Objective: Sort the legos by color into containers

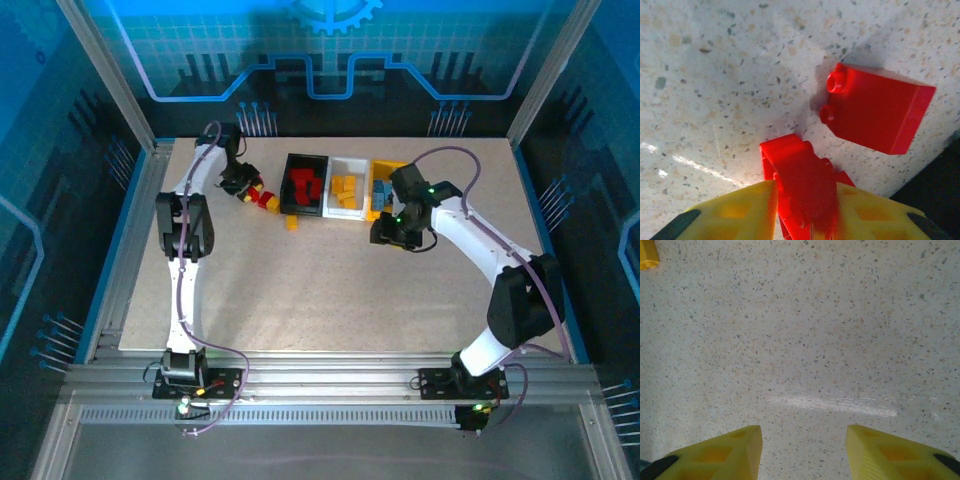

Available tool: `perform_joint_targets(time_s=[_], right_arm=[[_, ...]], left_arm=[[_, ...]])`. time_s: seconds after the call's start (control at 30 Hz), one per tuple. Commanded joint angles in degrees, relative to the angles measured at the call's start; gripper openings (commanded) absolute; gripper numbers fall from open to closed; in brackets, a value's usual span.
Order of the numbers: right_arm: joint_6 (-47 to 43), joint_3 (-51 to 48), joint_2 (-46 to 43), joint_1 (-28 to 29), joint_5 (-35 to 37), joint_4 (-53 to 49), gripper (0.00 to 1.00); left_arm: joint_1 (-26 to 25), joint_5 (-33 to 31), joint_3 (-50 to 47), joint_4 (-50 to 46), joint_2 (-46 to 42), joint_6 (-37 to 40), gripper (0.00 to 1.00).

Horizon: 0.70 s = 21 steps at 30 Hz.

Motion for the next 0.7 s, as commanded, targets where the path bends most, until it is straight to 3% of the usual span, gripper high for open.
perform_joint_targets(time_s=[0.0,0.37,0.67], right_arm=[[1.4,-0.4,-2.1,1.7,1.7,0.1,0.49],[2.3,0.9,-0.8,5.1,2.1,0.5,0.49],[2.6,-1.6,-0.7,5.6,0.2,1.7,0.49]], left_arm=[[1.1,0.7,-4.8,-1.3,-2.7,1.3,0.3],[3.8,2.6,-24.3,5.3,-17.8,3.8,0.25],[2.9,11.8,-33.7,13.6,-30.0,-0.7,0.27]])
